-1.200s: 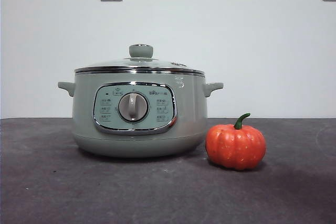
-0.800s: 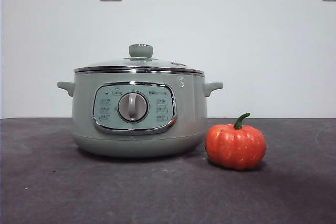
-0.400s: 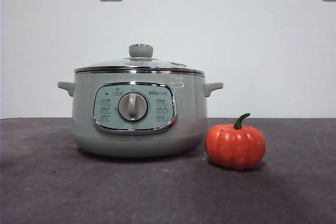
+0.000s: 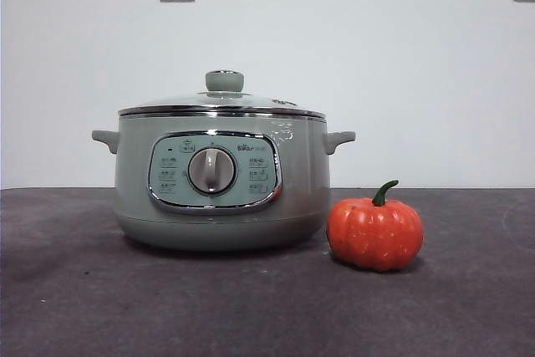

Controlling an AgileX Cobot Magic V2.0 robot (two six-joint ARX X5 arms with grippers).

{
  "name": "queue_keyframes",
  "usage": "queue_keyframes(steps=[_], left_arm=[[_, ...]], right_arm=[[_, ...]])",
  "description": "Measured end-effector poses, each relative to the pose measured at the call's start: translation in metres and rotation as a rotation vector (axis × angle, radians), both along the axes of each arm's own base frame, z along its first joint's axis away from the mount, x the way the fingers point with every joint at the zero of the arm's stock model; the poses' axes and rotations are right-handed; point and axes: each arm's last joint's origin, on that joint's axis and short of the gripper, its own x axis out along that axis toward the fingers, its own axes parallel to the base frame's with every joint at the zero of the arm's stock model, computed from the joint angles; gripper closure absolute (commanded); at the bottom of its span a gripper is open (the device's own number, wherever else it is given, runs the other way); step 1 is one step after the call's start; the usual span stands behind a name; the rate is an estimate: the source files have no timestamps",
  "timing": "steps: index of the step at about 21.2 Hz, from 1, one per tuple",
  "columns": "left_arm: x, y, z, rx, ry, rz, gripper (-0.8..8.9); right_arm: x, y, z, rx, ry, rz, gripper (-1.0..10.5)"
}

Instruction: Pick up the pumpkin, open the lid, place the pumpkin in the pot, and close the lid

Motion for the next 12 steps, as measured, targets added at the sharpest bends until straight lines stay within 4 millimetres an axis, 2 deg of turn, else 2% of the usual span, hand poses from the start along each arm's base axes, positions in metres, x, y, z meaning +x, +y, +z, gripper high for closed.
queue_keyframes(steps=[4,8,9,10,11,12], left_arm=[[0.005,-0.001,0.015,0.059,0.072,-0.077,8.21],[0.004,-0.002,0.021,0.103,0.068,-0.125,8.1],[0.004,-0.002,0.021,0.107,0.065,-0.128,7.34],[0.004,-0.002,0.021,0.108,0.064,-0.128,5.46],[0.005,-0.002,0.021,0.108,0.062,-0.129,2.35],[0.005,-0.002,0.022,0.109,0.057,-0.128,0.8]], right_arm=[[-0.003,0.005,0.015,-0.059,0.067,0.098,9.6],[-0.004,0.008,0.014,-0.082,0.086,0.143,9.4],[-0.004,0.008,0.014,-0.084,0.085,0.144,9.2],[-0.004,0.008,0.014,-0.084,0.084,0.144,8.1],[-0.004,0.008,0.015,-0.084,0.079,0.145,6.1],[-0.004,0.008,0.015,-0.084,0.075,0.144,4.2]])
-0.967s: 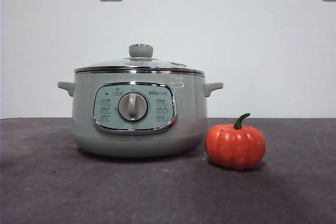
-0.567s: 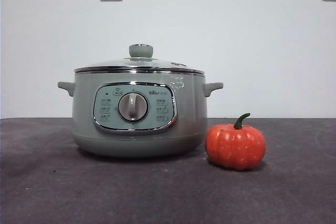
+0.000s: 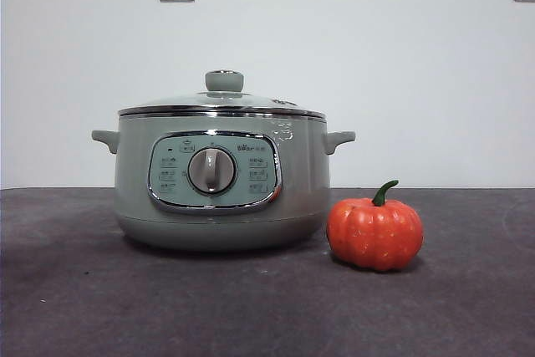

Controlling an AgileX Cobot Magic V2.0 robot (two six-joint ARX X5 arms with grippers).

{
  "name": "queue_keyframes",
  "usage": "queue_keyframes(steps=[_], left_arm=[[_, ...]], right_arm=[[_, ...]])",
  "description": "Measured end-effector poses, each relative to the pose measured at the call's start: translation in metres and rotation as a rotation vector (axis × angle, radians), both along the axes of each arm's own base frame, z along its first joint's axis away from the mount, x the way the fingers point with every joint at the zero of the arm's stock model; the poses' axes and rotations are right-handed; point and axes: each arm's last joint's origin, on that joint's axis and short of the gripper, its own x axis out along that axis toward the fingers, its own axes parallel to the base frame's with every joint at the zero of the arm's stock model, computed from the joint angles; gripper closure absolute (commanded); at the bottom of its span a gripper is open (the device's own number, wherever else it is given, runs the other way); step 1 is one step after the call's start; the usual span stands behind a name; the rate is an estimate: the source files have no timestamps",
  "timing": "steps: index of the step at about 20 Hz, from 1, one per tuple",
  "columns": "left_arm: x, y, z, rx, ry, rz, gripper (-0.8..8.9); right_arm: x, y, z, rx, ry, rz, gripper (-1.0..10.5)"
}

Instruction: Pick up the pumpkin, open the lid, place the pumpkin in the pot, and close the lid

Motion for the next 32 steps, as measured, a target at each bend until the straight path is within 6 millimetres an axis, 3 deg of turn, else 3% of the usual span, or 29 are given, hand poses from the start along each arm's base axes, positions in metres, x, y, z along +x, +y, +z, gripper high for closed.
queue_keyframes(steps=[1,2,10,15,24,32], left_arm=[[0.001,0.0,0.001,0.001,-0.01,-0.001,0.59],[0.001,0.0,0.001,0.002,-0.013,-0.001,0.59],[0.001,0.0,0.001,0.006,-0.017,-0.002,0.59],[0.001,0.0,0.001,0.006,-0.016,-0.002,0.59],[0.001,0.0,0.001,0.005,-0.016,-0.002,0.59],[0.001,0.0,0.001,0.005,-0.016,-0.002,0.59]], right_arm=[[0.0,0.0,0.0,0.001,0.002,-0.001,2.5],[0.001,0.0,0.0,0.001,0.004,-0.002,2.2],[0.018,0.014,-0.008,-0.01,0.074,0.084,2.2],[0.051,0.037,-0.017,-0.046,0.07,0.154,2.2],[0.125,0.094,-0.083,-0.291,0.176,0.187,2.2],[0.159,0.124,-0.138,-0.417,0.207,0.213,2.2]])
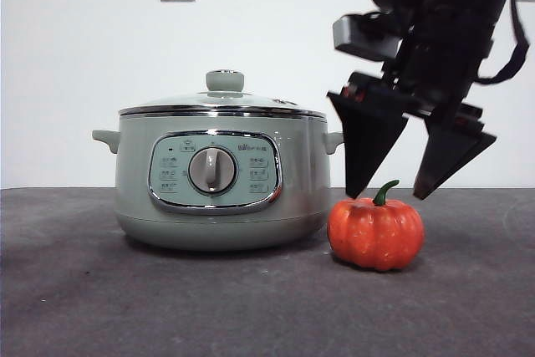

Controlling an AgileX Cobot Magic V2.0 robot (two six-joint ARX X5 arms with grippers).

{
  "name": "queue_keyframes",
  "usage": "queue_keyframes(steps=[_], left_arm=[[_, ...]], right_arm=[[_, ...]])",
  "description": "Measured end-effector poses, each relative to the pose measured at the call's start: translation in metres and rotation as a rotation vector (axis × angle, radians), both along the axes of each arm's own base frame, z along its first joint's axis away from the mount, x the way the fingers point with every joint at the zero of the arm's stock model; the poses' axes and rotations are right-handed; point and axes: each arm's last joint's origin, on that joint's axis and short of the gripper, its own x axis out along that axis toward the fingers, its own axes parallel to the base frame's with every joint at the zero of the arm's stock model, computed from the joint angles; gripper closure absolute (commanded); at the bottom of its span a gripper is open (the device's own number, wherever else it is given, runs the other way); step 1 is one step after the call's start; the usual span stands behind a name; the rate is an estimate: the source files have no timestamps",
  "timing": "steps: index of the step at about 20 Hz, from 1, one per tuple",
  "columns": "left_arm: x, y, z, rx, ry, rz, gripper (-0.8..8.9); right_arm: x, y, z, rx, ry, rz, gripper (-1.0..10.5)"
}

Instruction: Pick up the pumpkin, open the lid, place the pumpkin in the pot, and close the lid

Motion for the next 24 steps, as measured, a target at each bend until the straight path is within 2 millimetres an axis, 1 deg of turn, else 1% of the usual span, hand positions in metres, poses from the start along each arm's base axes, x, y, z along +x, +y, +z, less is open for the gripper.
queue_keyframes(steps=[3,8,9,10,12,14,15,18,20,21,24], left_arm=[[0.0,0.0,0.0,0.0,0.0,0.0,0.59],[0.0,0.0,0.0,0.0,0.0,0.0,0.59],[0.0,0.0,0.0,0.0,0.0,0.0,0.59],[0.0,0.0,0.0,0.0,0.0,0.0,0.59],[0.0,0.0,0.0,0.0,0.0,0.0,0.59],[0.0,0.0,0.0,0.0,0.0,0.001,0.59],[0.0,0.0,0.0,0.001,-0.001,0.0,0.59],[0.001,0.0,0.001,0.001,-0.015,0.001,0.6],[0.002,0.0,0.002,0.001,-0.028,0.002,0.6],[0.002,0.0,0.002,0.002,-0.034,0.002,0.6],[0.01,0.0,0.006,-0.005,-0.076,0.001,0.6]], right_arm=[[0.007,0.004,-0.011,-0.004,0.004,0.003,2.2],[0.013,0.009,-0.029,-0.02,0.037,0.01,2.3],[0.014,0.01,-0.031,-0.021,0.042,0.01,2.9],[0.014,0.01,-0.032,-0.022,0.044,0.01,3.8],[0.014,0.01,-0.032,-0.022,0.045,0.008,6.4],[0.014,0.01,-0.032,-0.022,0.047,0.005,9.4],[0.013,0.01,-0.032,-0.024,0.052,0.006,9.6],[0.013,0.009,-0.032,-0.026,0.06,0.001,9.6],[0.009,0.007,-0.027,-0.032,0.075,-0.008,9.6],[0.006,0.005,-0.021,-0.027,0.068,-0.012,9.6],[-0.012,-0.005,0.021,0.036,-0.024,-0.034,9.6]])
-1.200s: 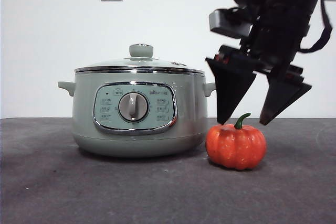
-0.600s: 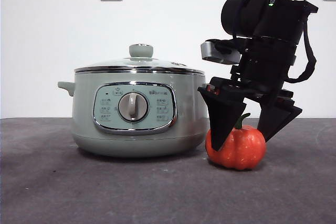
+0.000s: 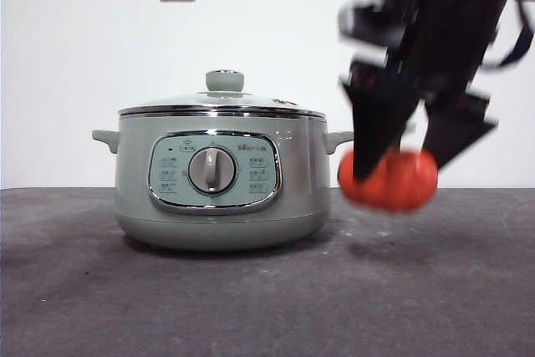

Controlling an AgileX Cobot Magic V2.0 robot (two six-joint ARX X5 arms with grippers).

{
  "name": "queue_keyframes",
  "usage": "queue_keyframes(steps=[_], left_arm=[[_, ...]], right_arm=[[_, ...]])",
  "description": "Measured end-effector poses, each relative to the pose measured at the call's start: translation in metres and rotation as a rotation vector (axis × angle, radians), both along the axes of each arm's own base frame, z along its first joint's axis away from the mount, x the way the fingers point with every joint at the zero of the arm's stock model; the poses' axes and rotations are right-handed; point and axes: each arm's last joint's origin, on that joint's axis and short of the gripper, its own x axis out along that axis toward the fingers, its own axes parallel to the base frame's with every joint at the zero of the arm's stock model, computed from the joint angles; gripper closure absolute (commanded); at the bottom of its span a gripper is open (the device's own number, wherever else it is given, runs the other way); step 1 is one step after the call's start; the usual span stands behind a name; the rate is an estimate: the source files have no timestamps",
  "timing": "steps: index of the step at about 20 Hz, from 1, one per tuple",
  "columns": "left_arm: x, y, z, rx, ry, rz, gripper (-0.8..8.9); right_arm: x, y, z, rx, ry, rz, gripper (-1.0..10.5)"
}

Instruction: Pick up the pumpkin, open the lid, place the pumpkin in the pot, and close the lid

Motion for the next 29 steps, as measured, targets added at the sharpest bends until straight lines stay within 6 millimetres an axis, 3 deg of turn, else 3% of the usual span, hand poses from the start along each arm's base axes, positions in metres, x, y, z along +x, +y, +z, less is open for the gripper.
queue_keyframes(steps=[6,12,17,21,25,29], left_arm=[[0.052,-0.012,0.018,-0.026,-0.054,-0.013,0.6],[0.125,-0.052,0.041,0.036,-0.08,-0.029,0.6],[0.184,-0.101,0.035,0.112,-0.088,-0.047,0.6],[0.22,-0.129,0.006,0.157,-0.063,-0.061,0.6],[0.236,-0.141,-0.023,0.19,-0.004,-0.067,0.6],[0.239,-0.148,-0.034,0.202,0.021,-0.081,0.65]], right_arm=[[-0.051,-0.029,0.075,0.137,-0.212,-0.025,9.6],[-0.093,-0.052,0.114,0.249,-0.374,-0.043,9.6],[-0.104,-0.058,0.12,0.269,-0.39,-0.054,9.6],[-0.105,-0.059,0.12,0.273,-0.39,-0.058,9.6],[-0.105,-0.059,0.12,0.276,-0.385,-0.063,9.6],[-0.105,-0.059,0.12,0.276,-0.385,-0.066,9.6]])
